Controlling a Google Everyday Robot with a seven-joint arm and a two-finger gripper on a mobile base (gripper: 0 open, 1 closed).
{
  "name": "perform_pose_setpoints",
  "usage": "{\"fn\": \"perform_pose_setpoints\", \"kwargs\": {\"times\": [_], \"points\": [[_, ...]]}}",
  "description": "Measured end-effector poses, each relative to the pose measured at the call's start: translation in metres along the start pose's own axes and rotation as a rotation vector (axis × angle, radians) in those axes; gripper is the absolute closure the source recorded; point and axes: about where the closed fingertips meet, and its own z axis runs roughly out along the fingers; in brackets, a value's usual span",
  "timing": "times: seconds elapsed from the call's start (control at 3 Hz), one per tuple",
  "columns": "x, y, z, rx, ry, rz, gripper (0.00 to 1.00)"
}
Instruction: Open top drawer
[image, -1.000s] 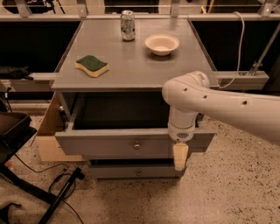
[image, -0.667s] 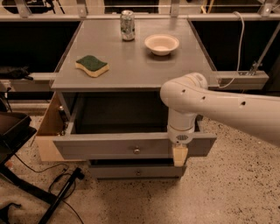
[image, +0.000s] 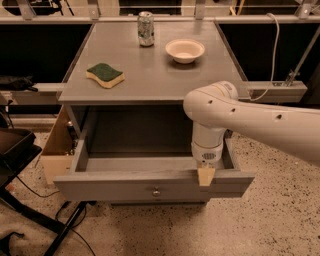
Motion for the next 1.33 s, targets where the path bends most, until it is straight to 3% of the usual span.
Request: {"fn": "perform_pose_setpoints", "kwargs": {"times": [0.33,0.67,1.33], "points": [[0.023,0.026,0.003,-0.058,0.052,0.033,1.00],[0.019,0.028,0.003,-0.058,0.052,0.033,1.00],[0.023,0.052,0.006,-0.112,0.056,0.030,1.00]]}}
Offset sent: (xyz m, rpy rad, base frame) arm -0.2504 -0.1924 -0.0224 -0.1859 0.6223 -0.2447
